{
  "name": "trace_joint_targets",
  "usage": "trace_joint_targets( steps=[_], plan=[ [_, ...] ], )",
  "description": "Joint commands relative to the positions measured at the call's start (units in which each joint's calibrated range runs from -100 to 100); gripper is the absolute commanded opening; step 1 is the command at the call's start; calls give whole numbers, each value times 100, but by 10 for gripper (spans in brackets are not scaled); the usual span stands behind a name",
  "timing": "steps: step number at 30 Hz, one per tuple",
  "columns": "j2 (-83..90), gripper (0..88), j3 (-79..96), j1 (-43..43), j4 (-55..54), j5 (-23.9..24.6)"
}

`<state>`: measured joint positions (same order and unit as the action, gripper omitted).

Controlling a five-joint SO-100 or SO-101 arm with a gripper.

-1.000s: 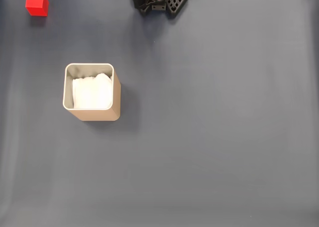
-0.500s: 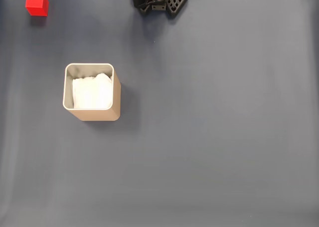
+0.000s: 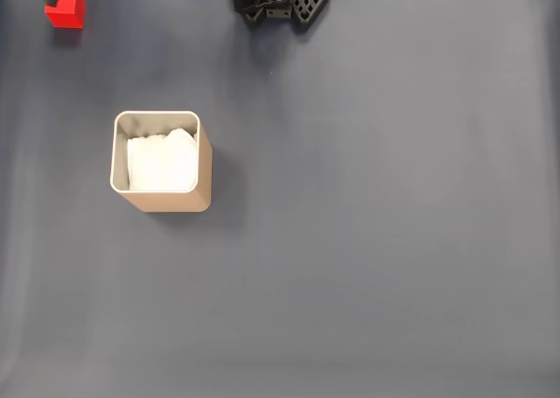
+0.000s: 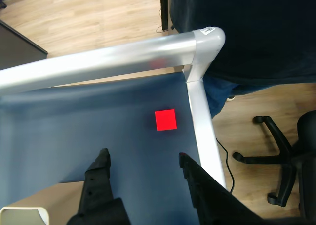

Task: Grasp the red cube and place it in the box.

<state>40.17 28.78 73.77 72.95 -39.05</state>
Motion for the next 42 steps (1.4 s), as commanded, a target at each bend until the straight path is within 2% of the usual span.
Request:
trace_joint_targets(
  steps=[1, 23, 42],
  plan=[
    [159, 365, -25, 46, -241, 29],
    [340, 367, 1097, -18, -1423, 20],
    [-361, 370, 878, -11, -2104, 83]
  ],
)
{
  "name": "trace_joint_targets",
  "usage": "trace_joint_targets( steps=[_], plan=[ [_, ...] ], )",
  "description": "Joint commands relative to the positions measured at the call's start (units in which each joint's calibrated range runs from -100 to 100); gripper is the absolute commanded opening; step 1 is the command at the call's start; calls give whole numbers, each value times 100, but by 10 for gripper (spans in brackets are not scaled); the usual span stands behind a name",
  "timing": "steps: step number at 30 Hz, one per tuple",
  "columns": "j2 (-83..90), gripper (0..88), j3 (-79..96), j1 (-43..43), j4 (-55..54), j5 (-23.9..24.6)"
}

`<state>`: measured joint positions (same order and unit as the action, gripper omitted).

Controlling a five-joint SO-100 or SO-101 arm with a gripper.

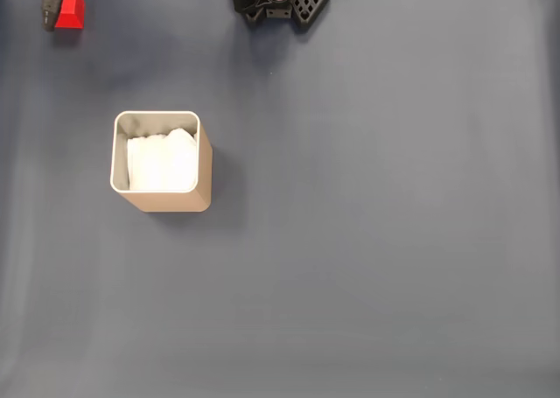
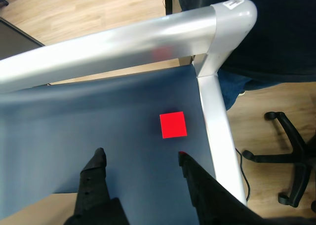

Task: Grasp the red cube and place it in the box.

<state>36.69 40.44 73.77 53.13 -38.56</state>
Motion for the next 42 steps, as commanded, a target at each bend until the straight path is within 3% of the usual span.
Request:
trace_joint_targets(
  steps=[1, 42],
  plan=[
    [-30, 370, -288, 3, -147, 34],
    [-489, 378, 222, 330, -1140, 103]
  ],
)
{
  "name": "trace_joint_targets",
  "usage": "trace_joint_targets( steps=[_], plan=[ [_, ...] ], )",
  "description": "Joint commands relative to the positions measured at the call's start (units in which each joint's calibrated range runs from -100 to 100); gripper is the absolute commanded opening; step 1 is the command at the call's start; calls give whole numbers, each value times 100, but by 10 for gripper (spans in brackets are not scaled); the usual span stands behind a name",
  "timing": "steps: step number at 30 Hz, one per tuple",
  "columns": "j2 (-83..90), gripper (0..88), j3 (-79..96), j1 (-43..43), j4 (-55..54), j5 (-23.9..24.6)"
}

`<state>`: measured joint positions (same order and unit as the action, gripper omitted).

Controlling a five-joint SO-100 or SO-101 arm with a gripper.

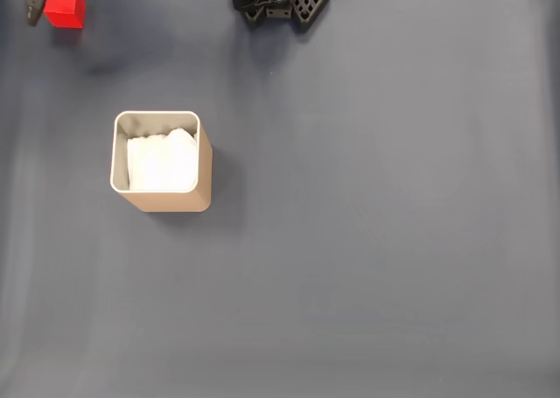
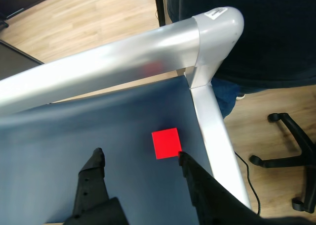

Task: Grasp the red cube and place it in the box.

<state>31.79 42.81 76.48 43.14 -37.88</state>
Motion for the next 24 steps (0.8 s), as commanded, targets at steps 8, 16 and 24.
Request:
trace_joint_targets(
  steps=[8, 16, 24],
  plan=[
    [-33, 380, 177, 180, -370, 0],
    [-102, 381, 396, 372, -584, -49],
    [-163, 381, 560, 414, -797, -54]
  ],
)
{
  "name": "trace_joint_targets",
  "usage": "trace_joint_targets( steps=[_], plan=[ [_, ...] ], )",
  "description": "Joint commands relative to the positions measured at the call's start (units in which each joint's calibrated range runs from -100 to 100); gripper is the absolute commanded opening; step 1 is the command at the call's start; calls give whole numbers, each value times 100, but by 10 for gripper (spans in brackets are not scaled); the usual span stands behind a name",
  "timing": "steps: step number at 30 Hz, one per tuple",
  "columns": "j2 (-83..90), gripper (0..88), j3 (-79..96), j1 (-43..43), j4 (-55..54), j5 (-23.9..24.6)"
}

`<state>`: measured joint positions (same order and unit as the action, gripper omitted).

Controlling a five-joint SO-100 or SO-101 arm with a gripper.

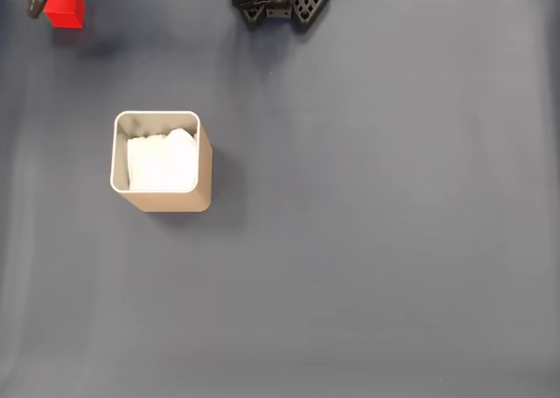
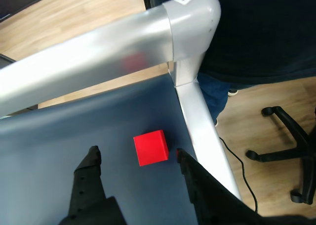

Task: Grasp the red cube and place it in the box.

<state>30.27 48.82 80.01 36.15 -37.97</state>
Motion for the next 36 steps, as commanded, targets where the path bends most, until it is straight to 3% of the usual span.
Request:
trace_joint_targets(
  steps=[1, 36],
  plan=[
    [-20, 381, -14, 61, -123, -44],
    [153, 387, 916, -187, -1091, -190]
  ],
)
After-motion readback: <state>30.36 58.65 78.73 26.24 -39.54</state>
